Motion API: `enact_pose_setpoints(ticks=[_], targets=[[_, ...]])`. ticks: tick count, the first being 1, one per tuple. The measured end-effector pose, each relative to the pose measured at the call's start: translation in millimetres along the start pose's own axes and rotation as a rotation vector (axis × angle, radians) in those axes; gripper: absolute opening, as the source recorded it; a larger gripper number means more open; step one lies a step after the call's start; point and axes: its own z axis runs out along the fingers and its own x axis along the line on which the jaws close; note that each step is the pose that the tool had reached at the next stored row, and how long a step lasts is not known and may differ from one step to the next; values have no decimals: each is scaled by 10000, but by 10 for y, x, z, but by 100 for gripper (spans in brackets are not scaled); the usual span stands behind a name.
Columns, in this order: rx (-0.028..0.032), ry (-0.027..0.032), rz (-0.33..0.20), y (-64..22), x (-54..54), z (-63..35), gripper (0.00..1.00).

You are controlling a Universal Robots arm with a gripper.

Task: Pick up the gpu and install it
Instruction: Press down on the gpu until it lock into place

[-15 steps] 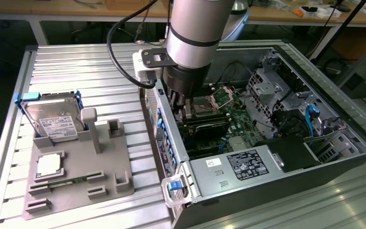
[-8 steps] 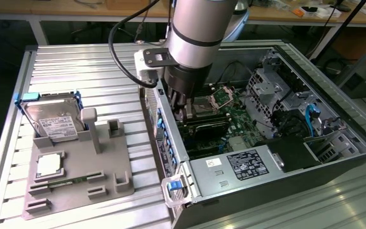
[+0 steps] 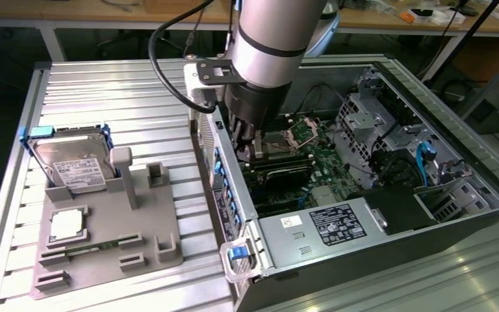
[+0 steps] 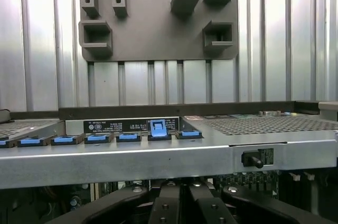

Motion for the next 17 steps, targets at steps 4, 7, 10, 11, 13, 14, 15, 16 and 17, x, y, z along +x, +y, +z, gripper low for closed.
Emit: enact_pose_setpoints(ticks=[4,7,10,11,13,14,15,16,17], targets=[[-67,2,14,5,-3,-24,11],[-68,2,14,4,-2,-22,11],[-79,15,63,2,3,4,11],[-82,14,91,0,6,32,11],[-59,-44,103,-24,3,59,11],[-67,-43,109,-52,4,57,11],[-74,-24,107,-117,3,43,11],[-72,-30,104,-187,2,41,11],[-74,-29,105,-231,1,38,11]])
